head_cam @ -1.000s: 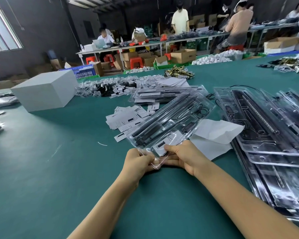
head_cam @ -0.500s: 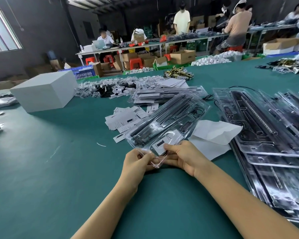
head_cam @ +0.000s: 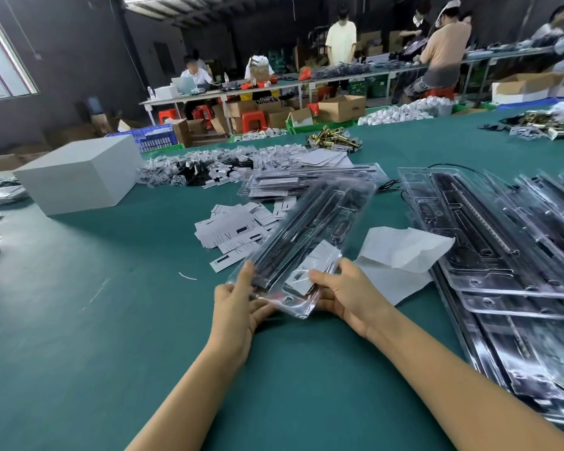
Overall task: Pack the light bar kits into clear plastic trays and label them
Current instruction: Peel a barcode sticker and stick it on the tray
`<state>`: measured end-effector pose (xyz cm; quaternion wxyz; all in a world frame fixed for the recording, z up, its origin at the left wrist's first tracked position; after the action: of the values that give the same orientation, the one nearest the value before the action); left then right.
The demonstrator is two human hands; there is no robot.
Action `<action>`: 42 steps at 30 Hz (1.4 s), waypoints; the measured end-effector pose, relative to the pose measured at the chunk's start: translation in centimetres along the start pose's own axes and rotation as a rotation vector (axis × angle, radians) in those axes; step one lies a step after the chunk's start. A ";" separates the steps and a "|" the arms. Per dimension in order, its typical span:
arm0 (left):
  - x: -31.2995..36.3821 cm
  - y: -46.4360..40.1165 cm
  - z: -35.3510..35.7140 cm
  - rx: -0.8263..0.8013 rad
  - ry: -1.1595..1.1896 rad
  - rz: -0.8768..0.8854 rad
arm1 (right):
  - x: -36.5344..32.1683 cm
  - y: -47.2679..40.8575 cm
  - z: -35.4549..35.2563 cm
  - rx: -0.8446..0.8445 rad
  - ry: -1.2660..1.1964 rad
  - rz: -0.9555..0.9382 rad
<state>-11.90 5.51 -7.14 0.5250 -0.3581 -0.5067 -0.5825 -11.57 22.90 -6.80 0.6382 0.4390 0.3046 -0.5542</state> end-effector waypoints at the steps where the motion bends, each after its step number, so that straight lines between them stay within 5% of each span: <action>1: 0.2 -0.1 -0.3 -0.012 0.065 -0.016 | -0.1 0.1 0.1 -0.022 0.020 -0.017; 7: 1.1 -0.5 -0.3 -0.152 0.214 0.001 | -1.6 0.5 0.6 -0.063 0.118 -0.122; 14: 1.3 -0.2 0.4 -0.224 0.207 0.044 | -2.1 -0.3 -1.7 0.122 -0.137 -0.145; 23: 1.7 1.2 2.5 -0.363 0.199 0.084 | -2.8 -0.4 -1.3 0.069 -0.165 -0.170; 27: 4.5 1.5 1.5 -0.202 0.144 0.218 | -3.8 0.5 -0.5 0.147 0.202 -0.341; 31: 9.4 2.9 0.4 -0.013 -0.015 0.471 | -5.4 3.0 1.6 0.205 0.917 -0.810; 33: 11.6 4.5 1.5 -0.004 -0.085 0.620 | -5.5 3.7 3.1 0.141 1.021 -0.929; 37: 12.4 7.7 6.1 -0.062 -0.288 0.802 | -6.8 4.6 2.6 0.222 0.773 -1.047; 42: 9.8 8.2 11.4 -0.370 -0.430 0.889 | -7.9 3.8 -1.9 0.374 0.333 -0.873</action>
<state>-7.12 14.64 6.56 0.5336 -0.7367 -0.2909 -0.2965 -9.22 28.11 0.17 0.1998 0.4599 0.4531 -0.7370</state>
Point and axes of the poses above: each hand's wrist, its own y-axis away from the middle knuckle, its own z-axis out of the palm, x = y × z, the point moved 8 cm from there along -y, towards the middle knuckle, and after that the axes turned 6 degrees about -y, right-handed, at the moved point
